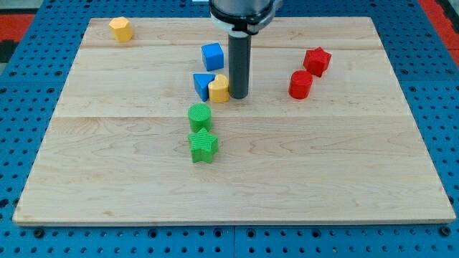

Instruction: Push the yellow heart away from the blue triangle

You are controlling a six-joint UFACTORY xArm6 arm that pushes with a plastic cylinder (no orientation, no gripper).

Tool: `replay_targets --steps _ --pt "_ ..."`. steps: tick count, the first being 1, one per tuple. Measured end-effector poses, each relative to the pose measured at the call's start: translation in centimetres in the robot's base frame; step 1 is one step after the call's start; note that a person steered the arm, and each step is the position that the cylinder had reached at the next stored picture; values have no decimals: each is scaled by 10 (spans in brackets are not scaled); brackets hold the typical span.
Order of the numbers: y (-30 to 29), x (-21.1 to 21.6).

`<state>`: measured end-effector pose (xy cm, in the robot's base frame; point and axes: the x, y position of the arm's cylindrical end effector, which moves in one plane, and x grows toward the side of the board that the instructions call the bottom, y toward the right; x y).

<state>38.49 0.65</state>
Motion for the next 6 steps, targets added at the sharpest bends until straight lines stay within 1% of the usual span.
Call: replay_targets --steps 1,2,3,4,5,6 --pt "-14 -17" --pt "-20 -21" --pt "6 10" --pt "-10 21" --pt "-57 -34" --pt "-100 -45"
